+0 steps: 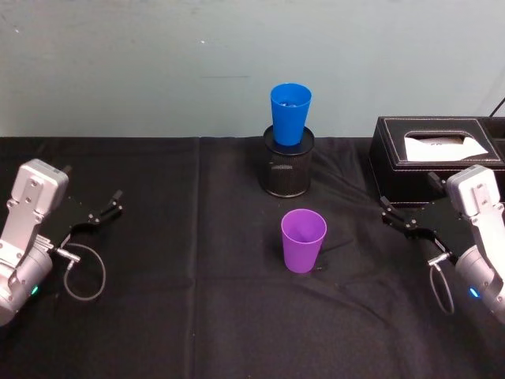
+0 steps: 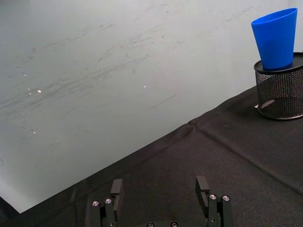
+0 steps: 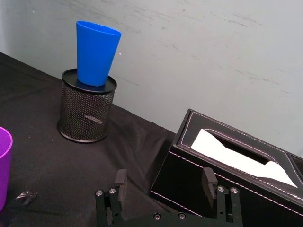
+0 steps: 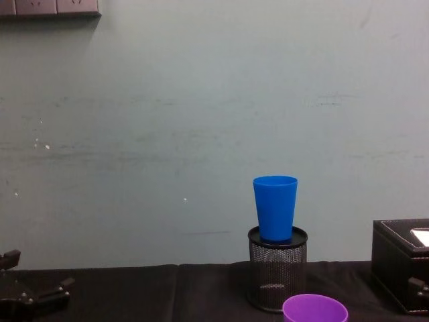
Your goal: Pick up one cup with a gripper and tap it against the other cup.
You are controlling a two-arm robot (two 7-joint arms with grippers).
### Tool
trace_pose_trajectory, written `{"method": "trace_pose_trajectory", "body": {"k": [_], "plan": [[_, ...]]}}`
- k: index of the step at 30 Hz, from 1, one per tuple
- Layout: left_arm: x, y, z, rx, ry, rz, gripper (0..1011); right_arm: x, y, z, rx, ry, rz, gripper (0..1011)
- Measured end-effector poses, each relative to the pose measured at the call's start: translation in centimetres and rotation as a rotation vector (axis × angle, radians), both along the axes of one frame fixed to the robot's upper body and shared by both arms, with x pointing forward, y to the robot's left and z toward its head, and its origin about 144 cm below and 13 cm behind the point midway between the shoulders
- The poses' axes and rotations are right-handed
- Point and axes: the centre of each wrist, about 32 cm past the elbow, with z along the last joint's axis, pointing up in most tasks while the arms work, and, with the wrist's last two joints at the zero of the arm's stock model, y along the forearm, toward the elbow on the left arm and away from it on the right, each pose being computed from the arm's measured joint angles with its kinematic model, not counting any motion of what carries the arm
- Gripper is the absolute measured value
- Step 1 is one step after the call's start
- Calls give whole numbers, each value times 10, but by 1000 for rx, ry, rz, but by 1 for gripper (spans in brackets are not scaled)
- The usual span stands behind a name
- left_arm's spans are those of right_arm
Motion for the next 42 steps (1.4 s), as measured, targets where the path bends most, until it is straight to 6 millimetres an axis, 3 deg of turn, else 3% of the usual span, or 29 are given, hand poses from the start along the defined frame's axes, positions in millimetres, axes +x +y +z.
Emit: {"method": "trace_pose_trajectory", "body": {"k": [26, 34, 42], "plan": [[0, 0, 0, 0, 0, 0, 1000, -6, 2, -2, 1, 7, 19, 1003], [0, 0, 0, 0, 0, 0, 1000, -41, 30, -24, 46, 81, 156, 1003], [0, 0, 0, 0, 0, 0, 1000, -51, 57, -36, 123, 101, 250, 1003]]}}
